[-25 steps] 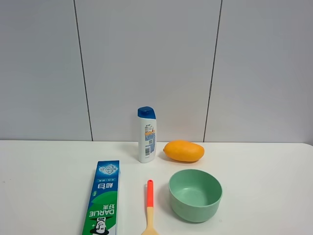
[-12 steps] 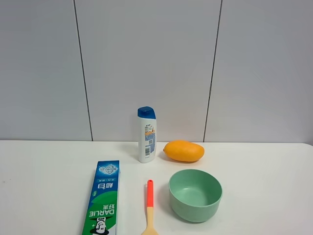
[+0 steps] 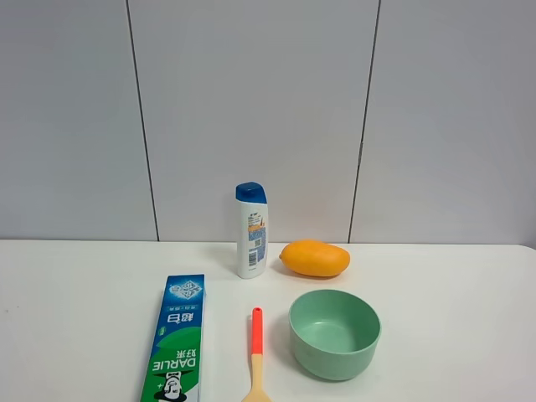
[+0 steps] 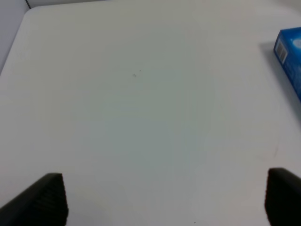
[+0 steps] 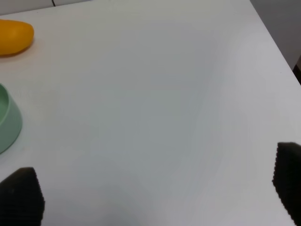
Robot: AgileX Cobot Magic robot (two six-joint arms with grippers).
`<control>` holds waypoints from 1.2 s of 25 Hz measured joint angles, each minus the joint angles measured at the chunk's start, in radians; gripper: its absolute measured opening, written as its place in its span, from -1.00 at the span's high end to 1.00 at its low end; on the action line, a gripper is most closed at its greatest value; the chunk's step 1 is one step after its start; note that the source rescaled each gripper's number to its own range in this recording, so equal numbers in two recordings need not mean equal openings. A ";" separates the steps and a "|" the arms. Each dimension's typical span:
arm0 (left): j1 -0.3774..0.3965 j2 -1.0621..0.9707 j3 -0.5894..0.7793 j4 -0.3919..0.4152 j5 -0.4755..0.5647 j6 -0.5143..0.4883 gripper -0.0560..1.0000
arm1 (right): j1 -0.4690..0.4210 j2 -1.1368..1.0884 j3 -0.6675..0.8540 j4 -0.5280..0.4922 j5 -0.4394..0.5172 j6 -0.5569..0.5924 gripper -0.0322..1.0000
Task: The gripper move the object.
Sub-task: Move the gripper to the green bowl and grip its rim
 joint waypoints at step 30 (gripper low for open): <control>0.000 0.000 0.000 0.000 0.000 0.000 -1.00 | 0.116 0.851 -0.426 0.099 -0.252 -0.044 -1.00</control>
